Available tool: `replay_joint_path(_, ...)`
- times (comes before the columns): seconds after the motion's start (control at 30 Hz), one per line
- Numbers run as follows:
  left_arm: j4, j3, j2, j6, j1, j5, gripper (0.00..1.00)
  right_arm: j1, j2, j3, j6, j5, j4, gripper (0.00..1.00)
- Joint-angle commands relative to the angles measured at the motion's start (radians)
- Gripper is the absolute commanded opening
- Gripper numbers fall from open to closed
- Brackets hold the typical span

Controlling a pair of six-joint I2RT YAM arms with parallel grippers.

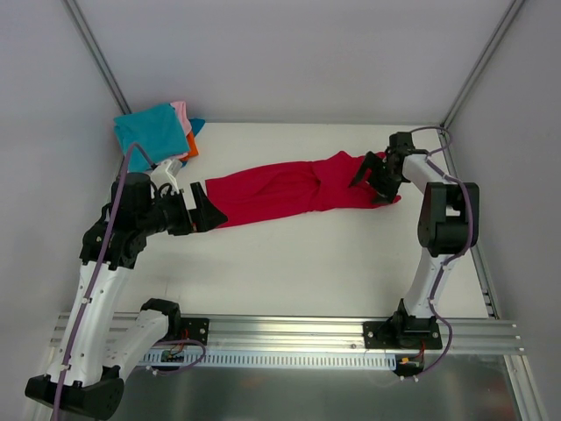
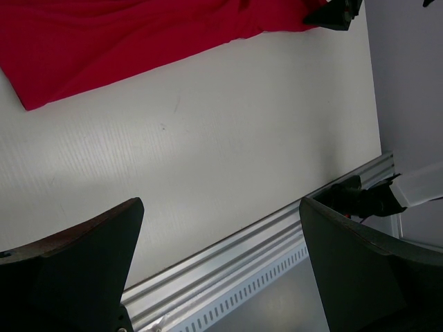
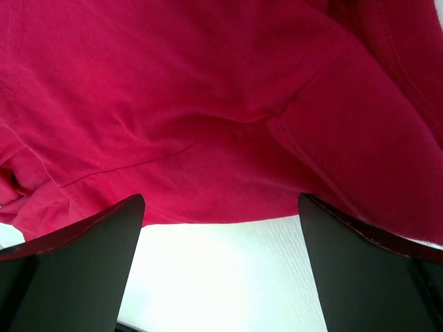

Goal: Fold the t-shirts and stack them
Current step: Rotate the tshirt 90 degrees

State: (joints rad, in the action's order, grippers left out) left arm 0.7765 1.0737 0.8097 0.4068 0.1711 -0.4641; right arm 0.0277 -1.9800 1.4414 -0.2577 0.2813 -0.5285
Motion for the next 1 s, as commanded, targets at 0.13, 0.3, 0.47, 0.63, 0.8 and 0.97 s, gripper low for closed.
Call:
replay_joint_path(0.13,-0.022,0.005,0.009,-0.010,0.007,-0.010,0.99,-0.011,-0.043,0.045,0.000,0.001,0.018,0.99)
replay_joint_path(0.3,-0.022,0.003,0.014,-0.010,0.005,-0.007,0.99,-0.015,-0.097,0.109,0.002,-0.008,-0.001,1.00)
replay_joint_path(0.47,-0.017,0.008,0.020,-0.008,0.007,-0.001,0.99,-0.017,-0.172,0.191,0.003,-0.017,-0.028,1.00)
replay_joint_path(0.63,-0.011,0.012,0.025,-0.002,0.005,0.004,0.99,-0.020,-0.270,0.356,0.003,-0.021,-0.073,0.99)
replay_joint_path(0.8,0.000,0.019,0.039,-0.002,0.007,0.010,0.99,-0.023,-0.397,0.574,-0.008,-0.001,-0.148,1.00)
replay_joint_path(0.97,0.007,0.028,0.052,0.000,0.005,0.019,0.99,-0.023,-0.542,0.848,-0.049,0.064,-0.206,1.00)
